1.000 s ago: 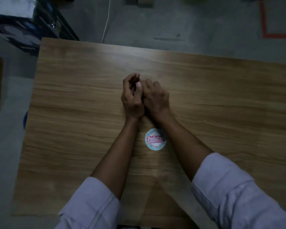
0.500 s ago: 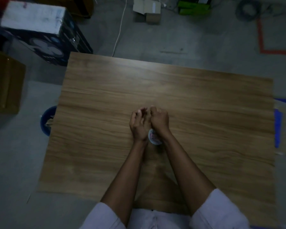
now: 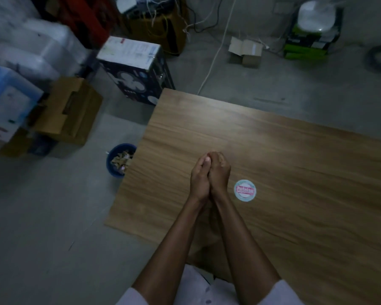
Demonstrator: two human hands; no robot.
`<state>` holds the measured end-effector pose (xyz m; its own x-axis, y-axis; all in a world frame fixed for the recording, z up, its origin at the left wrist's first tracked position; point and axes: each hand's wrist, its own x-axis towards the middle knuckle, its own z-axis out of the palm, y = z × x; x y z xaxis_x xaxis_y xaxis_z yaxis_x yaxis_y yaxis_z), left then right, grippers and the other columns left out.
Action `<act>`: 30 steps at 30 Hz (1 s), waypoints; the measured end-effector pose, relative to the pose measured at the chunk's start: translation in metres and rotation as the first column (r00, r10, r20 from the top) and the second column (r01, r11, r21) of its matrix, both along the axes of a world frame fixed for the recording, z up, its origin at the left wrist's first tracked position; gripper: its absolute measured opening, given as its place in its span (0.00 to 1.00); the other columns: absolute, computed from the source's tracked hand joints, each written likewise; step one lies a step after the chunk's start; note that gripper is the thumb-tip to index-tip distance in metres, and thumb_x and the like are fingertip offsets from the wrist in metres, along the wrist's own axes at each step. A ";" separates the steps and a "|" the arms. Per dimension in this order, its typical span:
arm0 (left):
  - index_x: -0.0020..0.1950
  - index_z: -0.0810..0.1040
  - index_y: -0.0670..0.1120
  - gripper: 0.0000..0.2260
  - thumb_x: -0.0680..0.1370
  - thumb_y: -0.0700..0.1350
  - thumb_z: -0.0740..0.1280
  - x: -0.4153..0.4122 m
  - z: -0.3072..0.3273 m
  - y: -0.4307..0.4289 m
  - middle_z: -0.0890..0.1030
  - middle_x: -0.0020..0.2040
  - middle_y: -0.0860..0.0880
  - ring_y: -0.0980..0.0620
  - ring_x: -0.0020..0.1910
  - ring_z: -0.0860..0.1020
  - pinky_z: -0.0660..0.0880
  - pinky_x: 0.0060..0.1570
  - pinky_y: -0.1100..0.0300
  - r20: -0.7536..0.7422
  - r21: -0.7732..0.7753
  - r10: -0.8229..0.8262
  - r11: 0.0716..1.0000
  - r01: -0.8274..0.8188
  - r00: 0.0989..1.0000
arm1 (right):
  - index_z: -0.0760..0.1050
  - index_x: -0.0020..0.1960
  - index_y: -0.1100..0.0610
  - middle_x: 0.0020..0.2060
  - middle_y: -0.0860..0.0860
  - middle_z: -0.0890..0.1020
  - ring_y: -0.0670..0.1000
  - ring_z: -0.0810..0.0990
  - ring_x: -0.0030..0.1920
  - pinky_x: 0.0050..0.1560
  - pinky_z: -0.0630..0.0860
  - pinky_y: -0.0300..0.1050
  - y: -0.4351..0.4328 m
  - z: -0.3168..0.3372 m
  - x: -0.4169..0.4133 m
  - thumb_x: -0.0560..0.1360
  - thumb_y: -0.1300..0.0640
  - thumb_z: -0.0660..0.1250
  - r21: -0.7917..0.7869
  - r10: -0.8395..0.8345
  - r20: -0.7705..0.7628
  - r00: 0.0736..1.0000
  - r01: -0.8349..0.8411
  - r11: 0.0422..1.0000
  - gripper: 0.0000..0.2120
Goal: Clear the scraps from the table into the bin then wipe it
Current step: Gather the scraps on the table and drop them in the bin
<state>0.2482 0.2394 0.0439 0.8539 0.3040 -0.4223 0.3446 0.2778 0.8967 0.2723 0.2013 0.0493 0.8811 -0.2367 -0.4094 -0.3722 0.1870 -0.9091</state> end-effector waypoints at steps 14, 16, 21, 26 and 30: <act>0.51 0.83 0.45 0.11 0.82 0.34 0.62 0.002 -0.009 0.245 0.86 0.51 0.44 0.50 0.51 0.83 0.78 0.51 0.61 -0.039 0.116 0.280 0.955 -0.274 0.959 | 0.76 0.36 0.56 0.31 0.51 0.80 0.47 0.77 0.34 0.42 0.74 0.45 0.253 -0.018 0.008 0.86 0.47 0.59 0.088 0.121 -0.172 0.978 -0.107 0.990 0.23; 0.52 0.82 0.44 0.11 0.82 0.35 0.60 0.006 -0.014 0.292 0.85 0.54 0.41 0.46 0.55 0.83 0.79 0.53 0.58 -0.005 -0.031 0.322 0.946 -0.322 0.947 | 0.73 0.33 0.58 0.28 0.50 0.77 0.43 0.74 0.28 0.34 0.71 0.40 0.303 -0.024 0.021 0.85 0.47 0.61 0.052 0.123 -0.181 0.976 -0.116 0.992 0.25; 0.51 0.82 0.37 0.15 0.84 0.46 0.61 0.034 -0.065 0.419 0.85 0.48 0.39 0.42 0.51 0.82 0.80 0.48 0.56 -0.193 -0.386 0.463 0.775 -0.500 0.865 | 0.78 0.31 0.53 0.30 0.53 0.80 0.49 0.78 0.32 0.36 0.75 0.44 0.426 -0.069 0.041 0.82 0.46 0.68 0.174 0.178 -0.246 0.953 -0.137 0.975 0.22; 0.60 0.82 0.38 0.12 0.84 0.43 0.62 0.064 -0.169 0.515 0.84 0.56 0.38 0.41 0.57 0.83 0.80 0.58 0.50 -0.255 -0.439 0.486 0.713 -0.547 0.836 | 0.81 0.56 0.66 0.49 0.62 0.86 0.59 0.85 0.49 0.57 0.81 0.56 0.510 -0.167 0.061 0.83 0.54 0.66 0.320 0.204 -0.327 0.923 -0.095 0.943 0.14; 0.71 0.75 0.40 0.16 0.86 0.44 0.59 0.075 -0.264 0.566 0.82 0.65 0.42 0.45 0.63 0.81 0.80 0.56 0.55 -0.289 -0.478 0.483 0.675 -0.562 0.826 | 0.79 0.65 0.63 0.59 0.61 0.84 0.61 0.83 0.61 0.66 0.78 0.58 0.553 -0.266 0.076 0.82 0.60 0.64 0.418 0.249 -0.425 0.870 -0.055 0.907 0.13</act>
<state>0.3235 0.8052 -0.2199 0.5499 0.3825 -0.7425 0.0970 0.8537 0.5116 0.3487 0.7543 -0.2169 0.5793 0.1439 -0.8023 -0.7793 0.3864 -0.4934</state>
